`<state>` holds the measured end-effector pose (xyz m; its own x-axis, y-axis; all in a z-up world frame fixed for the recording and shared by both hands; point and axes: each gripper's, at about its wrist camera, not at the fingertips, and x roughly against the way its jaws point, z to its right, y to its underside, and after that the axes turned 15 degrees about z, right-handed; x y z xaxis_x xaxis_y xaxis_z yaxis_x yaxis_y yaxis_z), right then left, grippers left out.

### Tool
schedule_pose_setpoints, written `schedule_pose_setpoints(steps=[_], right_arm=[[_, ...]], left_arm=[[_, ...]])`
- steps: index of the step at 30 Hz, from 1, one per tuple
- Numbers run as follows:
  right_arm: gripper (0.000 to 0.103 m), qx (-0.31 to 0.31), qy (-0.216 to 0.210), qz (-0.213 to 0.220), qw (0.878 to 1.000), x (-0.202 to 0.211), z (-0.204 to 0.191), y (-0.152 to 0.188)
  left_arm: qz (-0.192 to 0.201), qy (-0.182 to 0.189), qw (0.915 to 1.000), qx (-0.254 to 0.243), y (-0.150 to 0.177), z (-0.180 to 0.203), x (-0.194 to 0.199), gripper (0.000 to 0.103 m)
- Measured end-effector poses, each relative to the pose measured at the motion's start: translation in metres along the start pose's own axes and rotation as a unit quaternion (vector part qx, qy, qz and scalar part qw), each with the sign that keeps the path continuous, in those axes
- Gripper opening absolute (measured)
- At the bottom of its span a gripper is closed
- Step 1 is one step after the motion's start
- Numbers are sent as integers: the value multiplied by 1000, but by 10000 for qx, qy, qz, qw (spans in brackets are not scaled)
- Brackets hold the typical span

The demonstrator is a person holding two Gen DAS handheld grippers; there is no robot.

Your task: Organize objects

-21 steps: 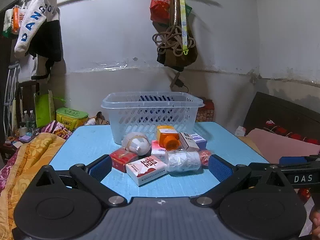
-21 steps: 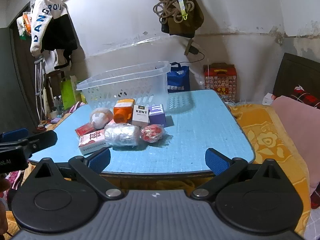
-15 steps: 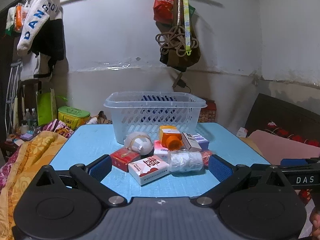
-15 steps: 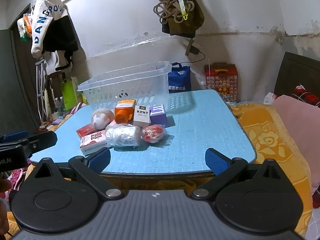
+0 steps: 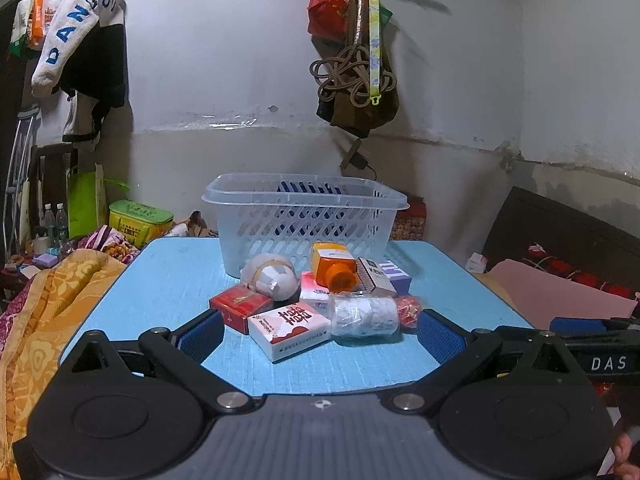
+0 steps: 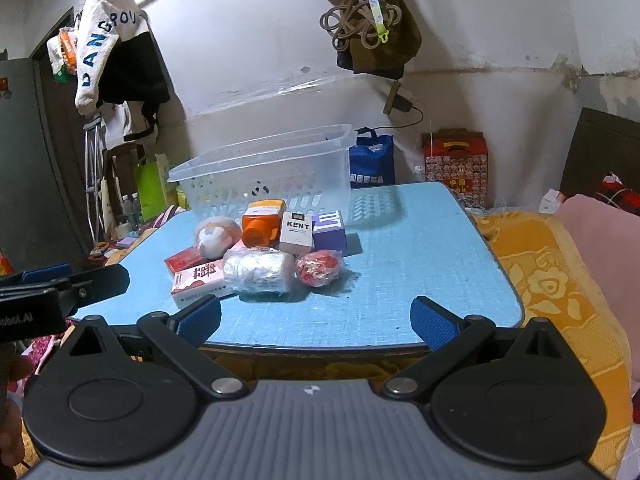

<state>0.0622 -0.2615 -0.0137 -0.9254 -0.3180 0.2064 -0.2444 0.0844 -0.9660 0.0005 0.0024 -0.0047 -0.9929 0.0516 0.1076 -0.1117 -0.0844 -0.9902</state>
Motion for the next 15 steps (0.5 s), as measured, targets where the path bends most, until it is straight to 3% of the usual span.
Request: schedule_pose_setpoints(steps=[15], right_arm=[[103, 15, 26, 14, 10000, 1, 1, 1]], left_arm=[[28, -52, 10000, 7, 0, 0, 1, 103]])
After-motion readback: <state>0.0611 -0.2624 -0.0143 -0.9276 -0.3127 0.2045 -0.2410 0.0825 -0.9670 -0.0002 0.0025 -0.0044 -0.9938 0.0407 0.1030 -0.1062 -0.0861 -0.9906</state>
